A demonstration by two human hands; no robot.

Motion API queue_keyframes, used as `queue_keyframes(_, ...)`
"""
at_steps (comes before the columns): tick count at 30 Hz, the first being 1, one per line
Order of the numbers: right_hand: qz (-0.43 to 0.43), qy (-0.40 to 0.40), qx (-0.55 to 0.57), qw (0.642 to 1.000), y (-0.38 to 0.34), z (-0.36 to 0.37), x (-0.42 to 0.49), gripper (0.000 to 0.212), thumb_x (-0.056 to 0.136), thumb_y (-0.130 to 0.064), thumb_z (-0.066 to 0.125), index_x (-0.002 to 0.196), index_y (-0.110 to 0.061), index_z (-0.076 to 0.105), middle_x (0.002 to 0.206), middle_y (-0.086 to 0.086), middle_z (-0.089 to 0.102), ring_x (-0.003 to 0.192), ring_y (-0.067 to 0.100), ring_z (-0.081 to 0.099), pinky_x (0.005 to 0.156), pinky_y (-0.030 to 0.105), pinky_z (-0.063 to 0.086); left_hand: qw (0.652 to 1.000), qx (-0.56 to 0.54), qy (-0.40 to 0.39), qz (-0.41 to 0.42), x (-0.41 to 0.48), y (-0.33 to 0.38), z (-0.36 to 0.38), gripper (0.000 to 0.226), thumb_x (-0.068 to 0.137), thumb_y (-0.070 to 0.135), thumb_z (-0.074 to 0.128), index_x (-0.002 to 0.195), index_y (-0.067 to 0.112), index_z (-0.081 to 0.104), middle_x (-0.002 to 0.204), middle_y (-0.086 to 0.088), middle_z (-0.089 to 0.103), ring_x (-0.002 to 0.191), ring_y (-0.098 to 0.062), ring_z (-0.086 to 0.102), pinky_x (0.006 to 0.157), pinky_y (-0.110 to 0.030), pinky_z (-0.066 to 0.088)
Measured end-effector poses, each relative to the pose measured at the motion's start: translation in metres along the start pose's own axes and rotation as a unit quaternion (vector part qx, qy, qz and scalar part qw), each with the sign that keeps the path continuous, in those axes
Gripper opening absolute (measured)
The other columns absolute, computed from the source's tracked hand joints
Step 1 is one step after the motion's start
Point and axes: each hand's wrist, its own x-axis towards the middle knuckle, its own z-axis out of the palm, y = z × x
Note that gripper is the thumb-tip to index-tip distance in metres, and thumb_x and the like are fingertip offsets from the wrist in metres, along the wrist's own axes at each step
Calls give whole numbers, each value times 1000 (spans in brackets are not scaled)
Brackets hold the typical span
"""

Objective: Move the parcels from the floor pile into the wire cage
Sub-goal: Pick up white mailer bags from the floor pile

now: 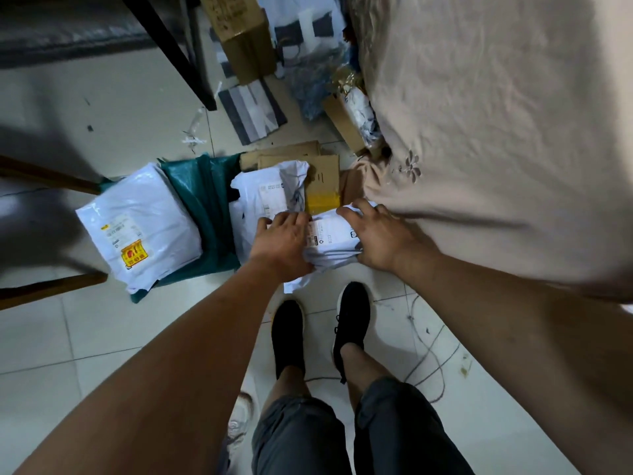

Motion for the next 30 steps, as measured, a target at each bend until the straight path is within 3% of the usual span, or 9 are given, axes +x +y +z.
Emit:
queue_keyframes(8, 40, 46, 80, 995, -32, -25, -56, 92, 82, -26, 76, 158, -28, 24, 155, 8, 25, 128, 41, 42, 102, 48, 48, 994, 79, -6, 69, -40, -1, -72, 96, 71, 64, 76, 145, 20, 35, 147, -4, 50, 137, -28, 42, 104, -47, 34)
queue_keyframes(14, 127, 112, 178, 969, -64, -42, -157, 94, 78, -21, 77, 156, -28, 26, 155, 9, 24, 119, 42, 46, 96, 47, 51, 973, 159, -32, 163, -95, 38, -149, 98, 72, 67, 75, 148, 22, 33, 148, -3, 47, 138, -29, 40, 102, -50, 39)
queue_keyframes(20, 208, 150, 269, 928, -63, -41, -279, 91, 77, -26, 78, 155, -26, 31, 150, 13, 33, 124, 45, 46, 101, 49, 48, 935, 228, -51, 268, -154, 125, -195, 94, 75, 63, 74, 151, 22, 37, 149, -4, 47, 140, -29, 38, 105, -51, 42)
queue_keyframes(24, 268, 173, 288, 903, -54, -24, -355, 90, 74, -19, 78, 152, -27, 34, 145, 10, 37, 115, 44, 49, 94, 50, 50, 920, 230, -55, 313, -196, 188, -198, 93, 73, 60, 77, 148, 22, 38, 145, -3, 48, 140, -29, 37, 101, -51, 45)
queue_keyframes(30, 335, 208, 339, 854, -20, 19, -466, 95, 75, -24, 80, 156, -26, 30, 151, 8, 34, 120, 40, 48, 92, 45, 51, 870, 285, -55, 398, -236, 313, -191, 86, 73, 58, 76, 145, 25, 42, 141, 1, 54, 137, -26, 40, 99, -48, 47)
